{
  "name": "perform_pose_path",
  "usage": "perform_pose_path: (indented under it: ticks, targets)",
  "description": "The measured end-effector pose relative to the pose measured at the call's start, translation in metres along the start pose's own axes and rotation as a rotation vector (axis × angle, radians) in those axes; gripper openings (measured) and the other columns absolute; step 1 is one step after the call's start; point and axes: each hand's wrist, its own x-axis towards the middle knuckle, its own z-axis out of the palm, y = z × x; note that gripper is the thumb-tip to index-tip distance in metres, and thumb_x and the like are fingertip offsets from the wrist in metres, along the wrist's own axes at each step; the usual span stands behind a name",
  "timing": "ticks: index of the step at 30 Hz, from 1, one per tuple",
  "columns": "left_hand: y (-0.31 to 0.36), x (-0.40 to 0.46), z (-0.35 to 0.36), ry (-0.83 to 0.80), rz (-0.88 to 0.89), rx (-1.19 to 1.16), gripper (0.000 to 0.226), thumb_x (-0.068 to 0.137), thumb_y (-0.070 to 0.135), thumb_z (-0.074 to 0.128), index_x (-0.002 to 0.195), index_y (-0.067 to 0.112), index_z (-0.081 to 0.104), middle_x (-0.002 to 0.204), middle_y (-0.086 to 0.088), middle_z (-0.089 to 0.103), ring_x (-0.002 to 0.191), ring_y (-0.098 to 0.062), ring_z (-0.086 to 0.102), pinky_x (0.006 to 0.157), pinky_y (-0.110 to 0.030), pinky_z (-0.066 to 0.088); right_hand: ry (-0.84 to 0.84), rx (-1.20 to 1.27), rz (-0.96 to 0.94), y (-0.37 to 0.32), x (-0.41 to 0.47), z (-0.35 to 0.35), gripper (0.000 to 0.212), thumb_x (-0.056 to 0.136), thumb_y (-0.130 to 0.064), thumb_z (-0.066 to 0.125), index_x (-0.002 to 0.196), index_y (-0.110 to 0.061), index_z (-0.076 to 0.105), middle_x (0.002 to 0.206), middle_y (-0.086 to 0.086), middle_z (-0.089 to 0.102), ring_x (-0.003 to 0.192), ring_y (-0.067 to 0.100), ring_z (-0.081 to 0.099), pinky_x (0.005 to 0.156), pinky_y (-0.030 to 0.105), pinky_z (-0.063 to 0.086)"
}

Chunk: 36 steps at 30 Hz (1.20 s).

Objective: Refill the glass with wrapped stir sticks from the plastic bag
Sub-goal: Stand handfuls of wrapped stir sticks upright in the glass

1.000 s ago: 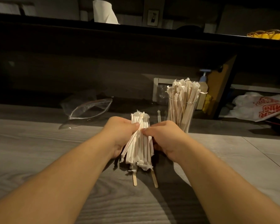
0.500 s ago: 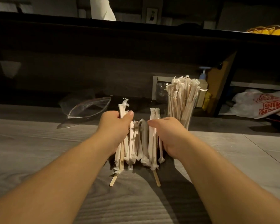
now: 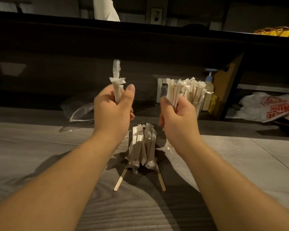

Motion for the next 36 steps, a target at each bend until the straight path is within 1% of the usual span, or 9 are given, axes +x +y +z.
perform_pose_path:
  ticks: [6, 10, 12, 17, 22, 26, 28, 32, 36]
  targets:
    - [-0.02, -0.004, 0.002, -0.063, -0.184, 0.107, 0.015, 0.094, 0.038, 0.065, 0.086, 0.025, 0.065, 0.061, 0.007, 0.065, 0.052, -0.001, 0.063, 0.048, -0.014, 0.05, -0.009, -0.103, 0.149, 0.022, -0.004, 0.003, 0.011, 0.097, -0.026, 0.061, 0.087, -0.028, 0.065, 0.063, -0.016, 0.064, 0.058, 0.001, 0.063, 0.054, 0.02, 0.057]
    - [-0.018, -0.006, 0.003, -0.086, -0.147, 0.146, 0.034, 0.092, 0.042, 0.065, 0.075, 0.012, 0.061, 0.048, 0.009, 0.053, 0.044, -0.004, 0.05, 0.047, -0.023, 0.05, -0.006, -0.059, 0.169, 0.02, -0.003, 0.001, 0.016, 0.099, -0.033, 0.055, 0.087, -0.034, 0.065, 0.056, -0.016, 0.059, 0.052, -0.001, 0.056, 0.048, 0.017, 0.048]
    - [-0.009, -0.007, 0.006, -0.119, -0.081, 0.153, 0.039, 0.091, 0.043, 0.064, 0.066, 0.015, 0.055, 0.048, 0.008, 0.05, 0.045, -0.005, 0.047, 0.05, -0.029, 0.048, -0.017, -0.081, 0.127, 0.015, -0.004, 0.0, 0.021, 0.099, -0.036, 0.057, 0.082, -0.025, 0.064, 0.054, -0.015, 0.054, 0.049, -0.002, 0.051, 0.046, 0.013, 0.043]
    - [0.021, 0.002, 0.028, -0.187, -0.006, -0.004, 0.044, 0.095, 0.037, 0.061, 0.054, 0.027, 0.051, 0.047, 0.01, 0.044, 0.045, -0.007, 0.041, 0.047, -0.025, 0.039, 0.002, -0.012, 0.118, -0.006, 0.004, -0.01, 0.033, 0.095, -0.036, 0.064, 0.068, -0.018, 0.058, 0.048, -0.01, 0.046, 0.042, 0.006, 0.043, 0.039, 0.02, 0.039]
    - [0.051, 0.024, 0.07, -0.235, -0.02, -0.187, 0.047, 0.097, 0.044, 0.054, 0.053, 0.029, 0.049, 0.05, 0.005, 0.042, 0.045, -0.013, 0.038, 0.051, -0.035, 0.034, 0.027, -0.05, -0.06, -0.026, 0.037, -0.03, 0.04, 0.098, -0.031, 0.063, 0.069, -0.004, 0.057, 0.053, -0.002, 0.05, 0.046, 0.014, 0.045, 0.042, 0.028, 0.042]
    - [0.063, 0.036, 0.098, -0.236, -0.015, -0.322, 0.049, 0.101, 0.047, 0.048, 0.061, 0.02, 0.045, 0.051, 0.002, 0.039, 0.046, -0.015, 0.035, 0.048, -0.034, 0.031, 0.082, 0.134, -0.143, -0.039, 0.055, -0.044, 0.046, 0.102, -0.032, 0.052, 0.06, -0.017, 0.048, 0.045, -0.008, 0.041, 0.039, 0.006, 0.035, 0.039, 0.021, 0.031]
    - [0.067, 0.042, 0.109, -0.229, -0.032, -0.41, 0.048, 0.101, 0.051, 0.046, 0.065, 0.019, 0.044, 0.051, 0.003, 0.04, 0.045, -0.014, 0.035, 0.046, -0.032, 0.033, 0.144, 0.214, -0.194, -0.044, 0.067, -0.05, 0.046, 0.101, -0.037, 0.049, 0.058, -0.02, 0.047, 0.045, -0.009, 0.041, 0.039, 0.008, 0.036, 0.04, 0.031, 0.027]
    - [0.054, 0.05, 0.127, -0.159, -0.002, -0.504, 0.047, 0.099, 0.055, 0.043, 0.069, 0.019, 0.047, 0.053, 0.007, 0.046, 0.05, -0.016, 0.045, 0.052, -0.031, 0.046, 0.309, 0.213, -0.233, -0.035, 0.081, -0.056, 0.047, 0.103, -0.045, 0.041, 0.067, -0.017, 0.051, 0.048, -0.008, 0.049, 0.043, 0.015, 0.049, 0.044, 0.033, 0.042]
    - [0.028, 0.044, 0.136, -0.049, 0.055, -0.351, 0.047, 0.095, 0.058, 0.042, 0.064, 0.024, 0.049, 0.053, 0.009, 0.053, 0.056, -0.013, 0.056, 0.059, -0.023, 0.052, 0.353, 0.228, -0.263, -0.018, 0.074, -0.061, 0.042, 0.102, -0.042, 0.039, 0.068, -0.02, 0.05, 0.05, -0.009, 0.051, 0.046, 0.013, 0.053, 0.051, 0.035, 0.051]
